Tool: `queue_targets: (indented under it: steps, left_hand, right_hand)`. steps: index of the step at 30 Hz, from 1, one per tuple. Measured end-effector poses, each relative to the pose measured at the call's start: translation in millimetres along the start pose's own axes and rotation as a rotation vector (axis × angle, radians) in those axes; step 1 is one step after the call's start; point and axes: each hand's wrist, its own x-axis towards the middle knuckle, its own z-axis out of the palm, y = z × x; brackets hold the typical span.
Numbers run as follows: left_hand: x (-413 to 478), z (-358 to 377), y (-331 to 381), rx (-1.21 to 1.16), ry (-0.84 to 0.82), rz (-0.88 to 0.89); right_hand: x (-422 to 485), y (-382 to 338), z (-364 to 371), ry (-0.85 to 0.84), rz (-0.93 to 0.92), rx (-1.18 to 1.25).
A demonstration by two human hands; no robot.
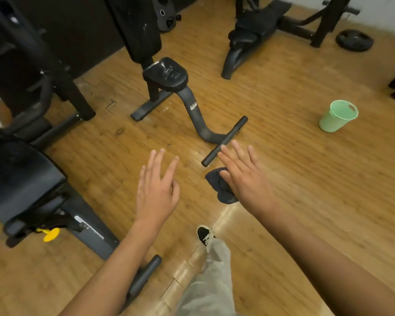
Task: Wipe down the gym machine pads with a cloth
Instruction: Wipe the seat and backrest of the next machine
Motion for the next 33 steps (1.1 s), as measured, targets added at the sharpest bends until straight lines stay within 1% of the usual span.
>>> queue_targets:
  steps: [6, 16, 18, 22, 24, 29, 33]
  left_hand:
    - [119.3, 34.3, -28.9, 0.038, -0.027, -0.041]
    - [300.8, 81.2, -57.6, 0.08, 0.026, -0.193]
    - [339.3, 98.3, -62.4, 0.094, 0.024, -0.211]
    - [424.4, 136.0, -74.3, 0.106, 0.035, -0.262]
    - [466.0, 152.0, -80.6, 0.132, 0.036, -0.317]
    - [551.6, 181.4, -96.8, 0.138, 0.037, -0.434]
    - [603.5, 207.8, -117.7, 0.141, 0.026, -0.522]
  right_hand:
    - [108.3, 68.8, 58.3, 0.027, -0.071, 0.069]
    - [281.9, 171.5, 145.9, -0.008, -0.104, 0.129]
    - [316.8, 194.4, 169.8, -0.018, -0.126, 0.152]
    - [394.2, 244.5, 226.2, 0.016, -0.174, 0.197]
    - [435.6, 269.4, 253.6, 0.015, -0.21, 0.223]
    - [522.8, 317.1, 311.0, -0.11, -0.278, 0.278]
    - [585.8, 338.2, 358.0, -0.194, -0.3, 0.326]
